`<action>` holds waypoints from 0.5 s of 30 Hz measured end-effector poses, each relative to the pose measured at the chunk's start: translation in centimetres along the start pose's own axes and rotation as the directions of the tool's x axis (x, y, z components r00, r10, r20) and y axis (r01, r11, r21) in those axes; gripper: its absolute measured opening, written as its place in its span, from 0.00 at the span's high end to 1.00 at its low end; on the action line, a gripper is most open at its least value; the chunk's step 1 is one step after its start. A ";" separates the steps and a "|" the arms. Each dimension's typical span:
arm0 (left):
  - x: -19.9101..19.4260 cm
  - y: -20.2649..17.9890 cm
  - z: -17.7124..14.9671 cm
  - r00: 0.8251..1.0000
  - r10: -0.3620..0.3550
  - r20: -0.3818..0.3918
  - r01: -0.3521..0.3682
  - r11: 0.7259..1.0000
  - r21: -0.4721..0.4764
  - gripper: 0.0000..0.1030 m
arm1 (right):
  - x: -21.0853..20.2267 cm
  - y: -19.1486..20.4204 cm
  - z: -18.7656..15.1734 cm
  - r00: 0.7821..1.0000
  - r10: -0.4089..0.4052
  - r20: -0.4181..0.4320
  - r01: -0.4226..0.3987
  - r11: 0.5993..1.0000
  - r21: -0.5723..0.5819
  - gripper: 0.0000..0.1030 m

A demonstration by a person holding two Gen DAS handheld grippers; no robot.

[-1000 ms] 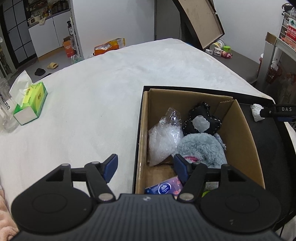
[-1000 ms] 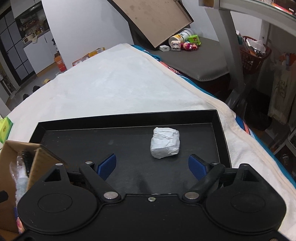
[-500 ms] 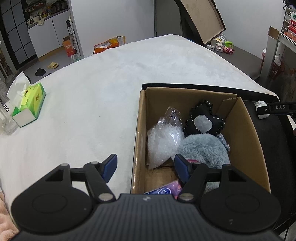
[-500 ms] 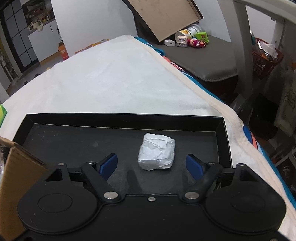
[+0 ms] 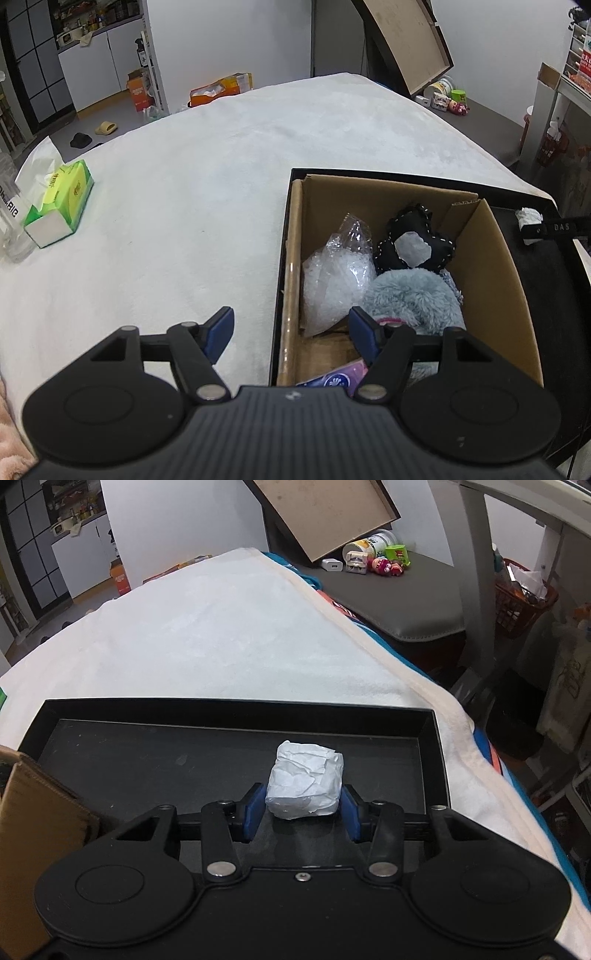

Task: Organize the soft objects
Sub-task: 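Lift the white ball with the right tool toward the box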

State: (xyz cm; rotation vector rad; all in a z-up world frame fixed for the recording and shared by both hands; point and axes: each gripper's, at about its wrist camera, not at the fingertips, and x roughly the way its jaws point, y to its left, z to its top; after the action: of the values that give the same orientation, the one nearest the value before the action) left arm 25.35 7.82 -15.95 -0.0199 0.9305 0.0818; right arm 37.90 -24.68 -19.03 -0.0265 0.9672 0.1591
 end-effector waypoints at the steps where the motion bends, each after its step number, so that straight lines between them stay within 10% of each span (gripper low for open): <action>1: -0.1 0.1 0.0 1.000 -0.002 0.002 0.002 1.000 -0.002 0.35 | -0.2 0.1 0.0 1.000 -0.001 0.000 0.001 1.000 0.000 0.58; 15: -1.6 1.1 -0.8 0.998 -0.055 0.026 0.055 0.998 -0.018 0.35 | -4.3 3.0 -0.1 0.999 0.022 0.029 -0.022 1.000 -0.002 0.58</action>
State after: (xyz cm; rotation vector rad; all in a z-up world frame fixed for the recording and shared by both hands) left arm 23.67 8.77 -15.17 -0.0616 0.9029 0.0396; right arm 34.97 -22.23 -15.46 -0.0150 0.9391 0.1800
